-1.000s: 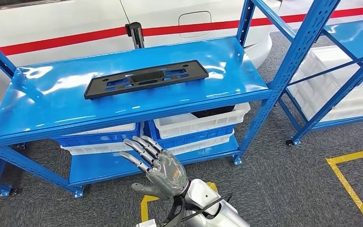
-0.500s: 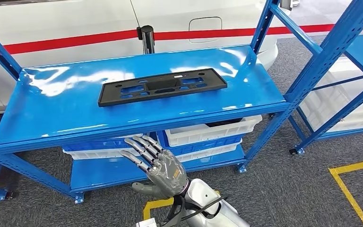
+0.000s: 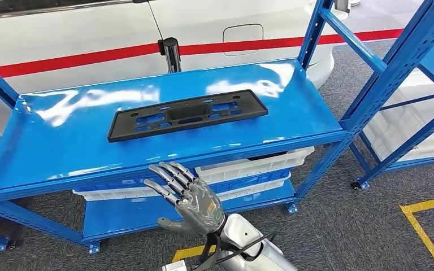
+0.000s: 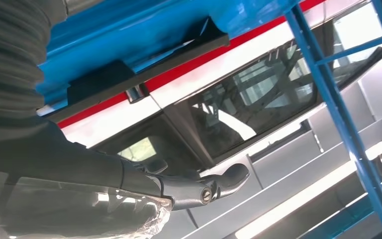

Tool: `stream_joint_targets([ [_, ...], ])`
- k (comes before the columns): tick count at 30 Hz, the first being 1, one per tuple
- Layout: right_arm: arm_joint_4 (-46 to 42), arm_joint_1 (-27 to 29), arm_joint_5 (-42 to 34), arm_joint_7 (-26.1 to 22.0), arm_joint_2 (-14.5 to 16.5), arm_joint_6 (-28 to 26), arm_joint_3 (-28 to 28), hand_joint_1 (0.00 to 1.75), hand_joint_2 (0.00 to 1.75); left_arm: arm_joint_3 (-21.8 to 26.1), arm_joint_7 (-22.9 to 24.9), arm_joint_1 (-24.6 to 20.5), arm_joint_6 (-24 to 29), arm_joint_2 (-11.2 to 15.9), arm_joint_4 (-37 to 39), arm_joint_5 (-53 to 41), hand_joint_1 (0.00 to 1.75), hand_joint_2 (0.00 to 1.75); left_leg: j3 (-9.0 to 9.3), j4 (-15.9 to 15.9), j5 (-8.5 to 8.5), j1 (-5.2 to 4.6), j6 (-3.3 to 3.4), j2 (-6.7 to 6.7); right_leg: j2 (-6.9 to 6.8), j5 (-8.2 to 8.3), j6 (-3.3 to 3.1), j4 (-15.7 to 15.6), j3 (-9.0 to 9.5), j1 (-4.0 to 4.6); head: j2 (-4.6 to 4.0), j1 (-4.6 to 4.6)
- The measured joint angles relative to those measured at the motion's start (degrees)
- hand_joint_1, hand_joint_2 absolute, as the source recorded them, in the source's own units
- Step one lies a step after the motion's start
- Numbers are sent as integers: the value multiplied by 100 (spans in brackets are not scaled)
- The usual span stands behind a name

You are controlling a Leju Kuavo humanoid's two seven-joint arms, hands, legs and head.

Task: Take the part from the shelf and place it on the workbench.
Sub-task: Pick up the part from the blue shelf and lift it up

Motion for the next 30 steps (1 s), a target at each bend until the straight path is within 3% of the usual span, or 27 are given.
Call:
stream_joint_targets([
  [2, 14, 3, 103, 110, 7, -95, -42, 0, 175, 8, 1, -4, 6, -3, 1, -4, 0, 0, 278, -732, 461, 37, -44, 24, 5, -80, 65, -1, 85, -10, -1, 1],
  [3, 23, -1, 177, 188, 13, -145, -69, 0, 175, 13, 2, -8, 10, -5, 2, -7, 0, 0, 424, -1034, 571, 35, -41, 26, 6, -120, 106, 0, 107, 1, -1, -3],
  [5, 44, -7, 333, 359, 26, -242, -136, 0, 175, 20, 5, -11, 14, -11, 3, -11, 0, 0, 553, -1251, 549, 0, 18, 19, 4, -164, 183, -19, 105, 33, -1, -4],
  [8, 79, -19, 513, 572, 42, -354, -238, 0, 175, 34, 7, 1, 16, -18, 1, -29, 0, 0, 619, -1319, 535, -21, 179, 13, -13, -218, 276, 20, 117, 41, -1, 5],
  [10, 100, -32, 570, 641, 48, -407, -290, 0, 175, 51, 7, -4, 17, -22, 0, -44, 0, 0, 691, -1371, 523, -17, 278, 15, -24, -400, 274, 507, -136, 39, -1, 20],
  [12, 134, -24, 587, 668, 40, -437, -331, 0, 175, 69, 7, -9, 17, -20, 0, -50, 0, 0, 733, -1376, 476, -37, 341, 16, -25, -640, 245, 1341, -660, 34, 0, 29],
  [13, 154, -13, 588, 674, 32, -441, -347, 0, 175, 75, 7, -6, 17, -20, 0, -50, 0, 0, 757, -1376, 452, -47, 356, 11, -25, -683, 255, 1644, -893, 34, 0, 31],
  [14, 172, -5, 598, 681, 24, -442, -358, 0, 175, 77, 7, -3, 17, -21, 0, -50, 0, 0, 787, -1375, 426, -55, 360, 0, -25, -624, 285, 1735, -1021, 35, -1, 32],
  [15, 186, -1, 643, 715, 20, -448, -367, 0, 175, 78, 9, 0, 21, -24, 0, -50, 0, 0, 829, -1375, 396, -61, 355, -12, -25, -465, 327, 1582, -1022, 38, -1, 31],
  [17, 206, 0, 912, 892, 19, -466, -397, 0, 175, 82, 26, 0, 49, -36, 1, -50, 0, 0, 920, -1373, 323, -69, 320, -36, -33, 0, 381, 787, -754, 43, -1, 33],
  [19, 227, 3, 1345, 1196, 28, -483, -466, 0, 175, 93, 84, -5, 100, -44, 2, -50, 0, 0, 970, -1354, 240, -102, 272, -53, -40, 303, 330, 181, -508, 43, 0, 31],
  [21, 256, 6, 1800, 1563, 51, -488, -578, 0, 175, 110, 161, -3, 143, -40, 2, -50, 0, 0, 983, -1341, 195, -121, 286, -57, -30, 363, 265, 66, -454, 37, 0, 25],
  [25, 339, 6, 2599, 2301, 85, -478, -880, 0, 175, 159, 247, 1, 191, -48, 2, -50, 0, 0, 1019, -1402, 187, -104, 313, -52, -10, 337, 210, 64, -455, 51, 0, 25],
  [30, 420, 18, 2843, 2583, 71, -445, -1182, 0, 175, 211, 293, 3, 220, -44, 2, -54, 0, 0, 1045, -1453, 181, -101, 280, -44, -4, 316, 176, 65, -454, 60, 0, 25],
])
